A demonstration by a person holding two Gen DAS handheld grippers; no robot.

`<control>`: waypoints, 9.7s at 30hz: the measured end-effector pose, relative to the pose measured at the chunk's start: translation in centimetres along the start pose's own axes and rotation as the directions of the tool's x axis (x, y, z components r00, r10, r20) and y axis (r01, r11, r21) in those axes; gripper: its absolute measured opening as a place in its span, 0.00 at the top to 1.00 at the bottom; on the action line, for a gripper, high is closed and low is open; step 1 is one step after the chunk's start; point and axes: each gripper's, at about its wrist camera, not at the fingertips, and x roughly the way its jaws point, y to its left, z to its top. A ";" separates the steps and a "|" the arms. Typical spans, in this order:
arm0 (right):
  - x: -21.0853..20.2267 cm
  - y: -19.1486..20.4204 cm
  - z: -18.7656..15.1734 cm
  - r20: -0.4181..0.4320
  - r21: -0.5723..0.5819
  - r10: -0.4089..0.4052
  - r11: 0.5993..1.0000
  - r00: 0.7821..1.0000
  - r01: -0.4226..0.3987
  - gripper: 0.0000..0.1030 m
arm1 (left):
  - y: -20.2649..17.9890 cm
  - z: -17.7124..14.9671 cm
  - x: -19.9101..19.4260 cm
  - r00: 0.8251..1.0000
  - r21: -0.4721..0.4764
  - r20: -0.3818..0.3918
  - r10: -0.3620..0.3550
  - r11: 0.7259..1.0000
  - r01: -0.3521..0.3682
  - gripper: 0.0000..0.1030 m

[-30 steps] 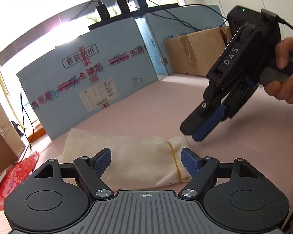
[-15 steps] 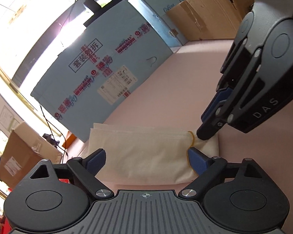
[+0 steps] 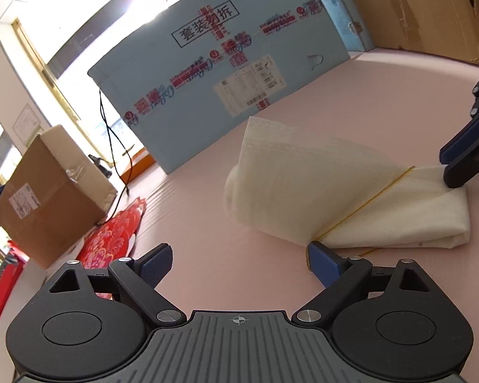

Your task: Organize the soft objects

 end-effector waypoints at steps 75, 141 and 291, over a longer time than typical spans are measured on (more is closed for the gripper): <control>1.8 1.9 1.3 0.015 -0.036 -0.037 0.999 0.999 0.038 0.69 | -1.1 2.5 1.0 0.952 0.289 0.094 -0.290 0.923 0.253 0.04; -0.1 -6.1 0.5 0.115 0.523 -0.226 0.842 0.967 0.135 0.21 | 6.3 -0.1 9.0 0.842 -0.730 0.323 -0.431 0.454 0.512 0.02; -1.2 -5.0 8.3 0.264 0.316 -0.570 0.813 0.778 0.489 0.02 | 4.4 7.8 3.6 0.840 -0.400 0.486 -0.243 0.792 0.461 0.00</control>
